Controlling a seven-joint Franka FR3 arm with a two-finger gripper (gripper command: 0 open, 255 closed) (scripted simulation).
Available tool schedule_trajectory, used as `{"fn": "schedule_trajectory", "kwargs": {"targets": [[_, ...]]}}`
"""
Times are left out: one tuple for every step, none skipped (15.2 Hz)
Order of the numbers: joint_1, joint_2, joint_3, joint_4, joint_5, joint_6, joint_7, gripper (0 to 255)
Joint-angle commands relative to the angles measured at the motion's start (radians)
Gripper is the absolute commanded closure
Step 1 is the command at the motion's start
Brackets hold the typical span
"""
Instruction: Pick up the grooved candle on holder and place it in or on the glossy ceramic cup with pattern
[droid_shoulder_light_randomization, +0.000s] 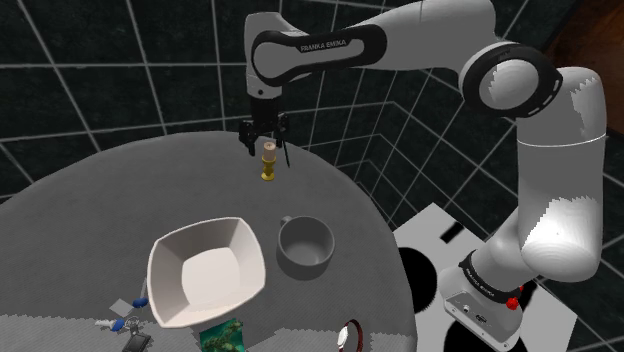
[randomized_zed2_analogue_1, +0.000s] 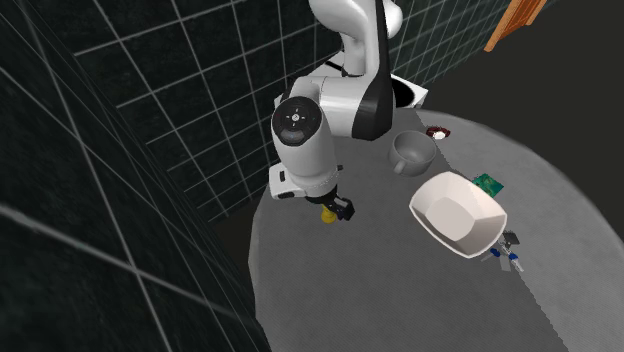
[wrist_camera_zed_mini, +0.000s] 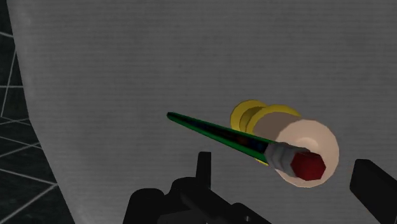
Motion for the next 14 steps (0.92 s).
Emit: {"fn": "schedule_trajectory", "kwargs": {"targets": [[0.0,0.001,0.0,-0.025,0.0,0.027,0.0,0],[0.0,0.003,0.0,-0.043,-0.001,0.047,0.001,0],[0.0,0.003,0.0,-0.043,-0.001,0.047,0.001,0],[0.0,0.003,0.0,-0.043,-0.001,0.047,0.001,0],[0.0,0.003,0.0,-0.043,-0.001,0.047,0.001,0],[0.0,0.003,0.0,-0.043,-0.001,0.047,0.001,0],[0.0,0.003,0.0,-0.043,-0.001,0.047,0.001,0],[0.0,0.003,0.0,-0.043,-0.001,0.047,0.001,0],[0.0,0.003,0.0,-0.043,-0.001,0.047,0.001,0],[0.0,0.003,0.0,-0.043,-0.001,0.046,0.001,0],[0.0,0.003,0.0,-0.043,-0.001,0.046,0.001,255],[0.0,0.003,0.0,-0.043,-0.001,0.046,0.001,255],[0.0,0.003,0.0,-0.043,-0.001,0.046,0.001,255],[0.0,0.004,0.0,-0.042,-0.001,0.046,0.001,255]]}}
